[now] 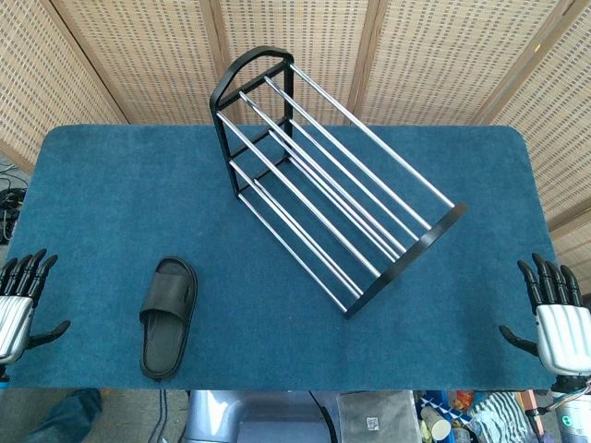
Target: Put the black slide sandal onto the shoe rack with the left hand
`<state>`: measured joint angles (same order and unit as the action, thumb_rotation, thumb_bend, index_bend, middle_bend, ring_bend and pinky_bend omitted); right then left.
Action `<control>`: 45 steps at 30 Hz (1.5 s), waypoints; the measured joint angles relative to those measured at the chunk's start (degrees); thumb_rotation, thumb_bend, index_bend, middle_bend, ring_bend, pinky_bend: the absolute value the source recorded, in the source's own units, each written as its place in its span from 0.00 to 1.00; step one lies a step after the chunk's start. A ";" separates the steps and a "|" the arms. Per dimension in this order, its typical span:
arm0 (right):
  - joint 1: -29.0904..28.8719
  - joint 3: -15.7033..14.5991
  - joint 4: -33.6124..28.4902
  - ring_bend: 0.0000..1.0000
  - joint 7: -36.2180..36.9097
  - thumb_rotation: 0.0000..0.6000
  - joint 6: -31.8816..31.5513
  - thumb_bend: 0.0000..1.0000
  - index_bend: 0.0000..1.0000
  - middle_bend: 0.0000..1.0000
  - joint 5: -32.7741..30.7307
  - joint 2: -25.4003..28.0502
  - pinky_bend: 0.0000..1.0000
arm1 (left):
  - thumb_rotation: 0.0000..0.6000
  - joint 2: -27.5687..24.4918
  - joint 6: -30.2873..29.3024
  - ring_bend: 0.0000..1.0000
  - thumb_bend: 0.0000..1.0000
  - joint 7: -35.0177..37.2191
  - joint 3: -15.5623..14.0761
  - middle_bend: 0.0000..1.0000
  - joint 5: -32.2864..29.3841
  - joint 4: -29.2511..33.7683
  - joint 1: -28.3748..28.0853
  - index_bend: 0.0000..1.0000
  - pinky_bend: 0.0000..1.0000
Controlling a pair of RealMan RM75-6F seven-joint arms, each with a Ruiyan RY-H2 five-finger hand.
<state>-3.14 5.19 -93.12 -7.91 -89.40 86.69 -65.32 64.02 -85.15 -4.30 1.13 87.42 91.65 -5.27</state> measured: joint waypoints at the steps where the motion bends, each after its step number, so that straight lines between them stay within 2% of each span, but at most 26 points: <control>1: -0.01 0.00 0.03 0.00 0.03 1.00 0.05 0.00 0.00 0.00 -0.02 -0.03 0.00 | 1.00 -0.02 0.02 0.00 0.18 -0.14 0.00 0.00 -0.05 0.07 0.02 0.00 0.00; 13: -0.16 0.37 0.44 0.00 -0.53 1.00 0.26 0.00 0.00 0.00 -0.69 -0.55 0.00 | 1.00 -0.92 2.01 0.00 0.18 -3.13 -1.25 0.00 1.88 0.55 -0.90 0.00 0.00; 18: -0.35 1.25 0.73 0.00 -0.97 1.00 0.85 0.00 0.00 0.00 -2.86 -0.89 0.00 | 1.00 -1.48 2.94 0.00 0.18 -4.29 -2.69 0.00 9.76 -3.95 -3.80 0.00 0.00; 22: -0.60 2.30 1.09 0.00 -1.74 1.00 1.43 0.00 0.00 0.00 -5.15 -1.28 0.00 | 1.00 -0.55 1.47 0.00 0.18 -1.98 -4.69 0.00 21.60 -13.44 -7.70 0.00 0.00; 26: -0.93 3.29 1.72 0.00 -2.37 1.00 1.87 0.00 0.00 0.00 -6.90 -1.73 0.00 | 1.00 1.98 -1.34 0.00 0.18 3.00 -7.62 0.00 34.66 -27.67 -12.96 0.00 0.00; 29: -1.15 3.76 2.16 0.00 -2.48 1.00 2.45 0.00 0.00 0.00 -8.07 -2.02 0.00 | 1.00 4.93 -3.78 0.00 0.18 7.38 -9.90 0.00 40.81 -37.57 -17.09 0.00 0.00; 35: -1.36 4.35 3.23 0.00 -2.73 1.00 3.34 0.00 0.00 0.00 -10.07 -2.50 0.00 | 1.00 11.92 -8.00 0.00 0.18 14.53 -14.29 0.00 47.55 -53.05 -23.69 0.00 0.00; 38: -1.41 4.47 3.55 0.00 -3.03 1.00 3.35 0.00 0.00 0.00 -10.38 -2.80 0.00 | 1.00 14.50 -9.61 0.00 0.18 17.16 -16.25 0.00 49.05 -58.35 -25.95 0.00 0.00; 45: -1.85 4.64 4.09 0.00 -3.95 1.00 3.94 0.00 0.00 0.00 -11.09 -3.54 0.00 | 1.00 18.48 -10.54 0.00 0.18 19.53 -20.42 0.00 50.58 -62.22 -29.79 0.00 0.00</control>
<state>-4.99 9.83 -89.03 -11.86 -85.47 75.61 -68.86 82.50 -95.70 15.23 -19.30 138.01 29.43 -35.05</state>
